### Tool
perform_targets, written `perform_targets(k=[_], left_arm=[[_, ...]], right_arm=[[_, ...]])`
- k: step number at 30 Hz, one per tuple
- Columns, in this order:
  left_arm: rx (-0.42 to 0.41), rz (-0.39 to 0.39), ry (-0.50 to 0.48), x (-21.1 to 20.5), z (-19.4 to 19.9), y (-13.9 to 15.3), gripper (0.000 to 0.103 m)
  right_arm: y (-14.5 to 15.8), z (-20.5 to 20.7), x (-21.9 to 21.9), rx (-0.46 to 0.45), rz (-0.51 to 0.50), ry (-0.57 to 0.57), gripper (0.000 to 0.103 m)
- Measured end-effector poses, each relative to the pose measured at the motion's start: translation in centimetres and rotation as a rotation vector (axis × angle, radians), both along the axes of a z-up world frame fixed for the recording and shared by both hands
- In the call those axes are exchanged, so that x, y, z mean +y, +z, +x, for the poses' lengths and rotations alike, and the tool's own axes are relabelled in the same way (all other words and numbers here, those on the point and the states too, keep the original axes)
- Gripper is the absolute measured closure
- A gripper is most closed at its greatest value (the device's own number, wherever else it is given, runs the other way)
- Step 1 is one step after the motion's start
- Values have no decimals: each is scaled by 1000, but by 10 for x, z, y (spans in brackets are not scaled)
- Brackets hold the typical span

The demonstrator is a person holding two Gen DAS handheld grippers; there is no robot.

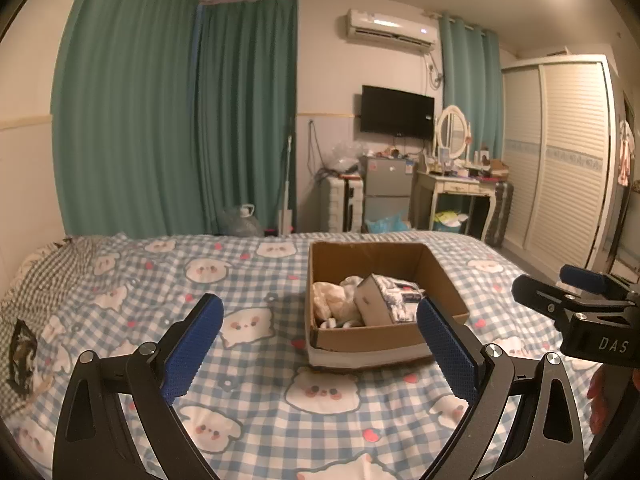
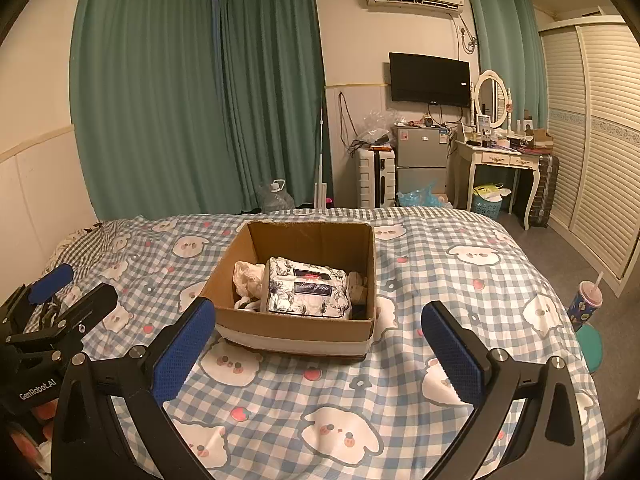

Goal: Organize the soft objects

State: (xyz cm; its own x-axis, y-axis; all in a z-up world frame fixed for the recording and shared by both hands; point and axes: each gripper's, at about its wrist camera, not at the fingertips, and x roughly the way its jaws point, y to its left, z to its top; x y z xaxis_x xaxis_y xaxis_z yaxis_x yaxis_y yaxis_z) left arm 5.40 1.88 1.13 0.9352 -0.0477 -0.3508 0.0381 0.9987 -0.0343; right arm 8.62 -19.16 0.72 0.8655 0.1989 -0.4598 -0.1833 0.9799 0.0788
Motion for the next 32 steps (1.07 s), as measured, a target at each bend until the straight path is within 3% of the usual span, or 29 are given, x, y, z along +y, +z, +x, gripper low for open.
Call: perform_targets(k=[32], left_arm=[[12,-11,-11,4,0,-5,4]], right_arm=[[-1,2,3,16,-6,-8,0]])
